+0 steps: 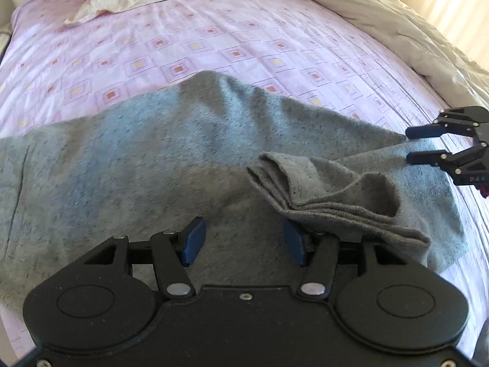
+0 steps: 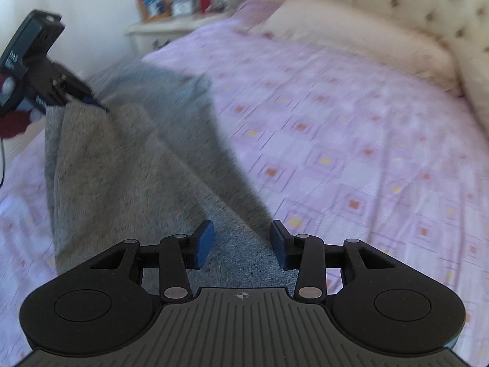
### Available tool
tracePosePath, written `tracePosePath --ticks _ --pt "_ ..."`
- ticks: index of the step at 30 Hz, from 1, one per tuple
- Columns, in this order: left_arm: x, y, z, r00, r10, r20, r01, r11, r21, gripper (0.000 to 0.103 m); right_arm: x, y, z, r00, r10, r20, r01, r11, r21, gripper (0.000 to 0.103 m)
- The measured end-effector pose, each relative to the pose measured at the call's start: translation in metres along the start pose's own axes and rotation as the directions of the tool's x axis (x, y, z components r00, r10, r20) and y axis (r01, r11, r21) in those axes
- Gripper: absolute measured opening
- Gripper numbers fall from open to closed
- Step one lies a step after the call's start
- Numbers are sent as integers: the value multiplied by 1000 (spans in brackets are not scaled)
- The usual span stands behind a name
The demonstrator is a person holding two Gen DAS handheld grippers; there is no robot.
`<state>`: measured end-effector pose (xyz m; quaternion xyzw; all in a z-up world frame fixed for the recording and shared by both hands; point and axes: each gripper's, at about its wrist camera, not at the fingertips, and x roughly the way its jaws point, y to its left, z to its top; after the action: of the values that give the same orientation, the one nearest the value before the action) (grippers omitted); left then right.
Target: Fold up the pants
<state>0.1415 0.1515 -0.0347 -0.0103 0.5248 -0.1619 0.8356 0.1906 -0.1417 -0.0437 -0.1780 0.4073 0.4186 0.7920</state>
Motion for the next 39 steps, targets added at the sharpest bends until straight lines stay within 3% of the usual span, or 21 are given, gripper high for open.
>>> tracePosePath --ticks 4,8,11,14,17,20,23,26,27,30,33,36,39 --pt "-6 5 -3 999 -17 -47 20 998 56 60 1 -9 7 993 97 -61 -98 995 -21 40" --pt "-16 6 -8 998 29 -57 -21 991 134 60 2 -7 10 981 143 -128 -155 984 -84 39" --pt "-27 9 -9 998 58 -31 -53 990 134 60 1 -7 12 976 172 -130 -183 980 -81 11" --pt "-37 7 -5 998 55 24 -57 995 86 60 -5 2 8 987 116 -112 -128 986 -103 9" --pt "-42 -4 0 998 6 69 -9 999 36 60 -12 5 2 994 48 -101 -58 993 -100 9" --pt "-42 -20 0 995 -41 95 39 999 29 61 -10 5 -1 995 29 -90 -34 998 -56 9" --pt "-30 -38 -5 997 -58 50 53 995 83 62 -10 7 -1 996 12 -93 -17 999 -49 9" --pt "-7 -50 -21 998 23 -66 -12 987 161 61 -12 11 2 995 -27 -99 20 998 -66 14" --pt "-3 -50 -29 996 19 -90 -4 986 164 61 -13 13 4 994 -48 -98 41 996 -75 19" --pt "-12 -42 -40 998 -1 -58 8 993 120 62 -21 22 12 994 -106 -40 102 991 -89 21" --pt "-30 -25 -42 1000 -7 -10 7 1000 10 62 -34 32 27 993 -104 64 109 990 -87 21" --pt "-53 -5 -44 993 86 87 -79 994 -76 62 -34 44 44 992 -18 126 24 999 -47 21" --pt "-65 26 -43 980 164 111 -140 970 -200 62 -20 63 59 989 63 132 -58 997 -42 21"
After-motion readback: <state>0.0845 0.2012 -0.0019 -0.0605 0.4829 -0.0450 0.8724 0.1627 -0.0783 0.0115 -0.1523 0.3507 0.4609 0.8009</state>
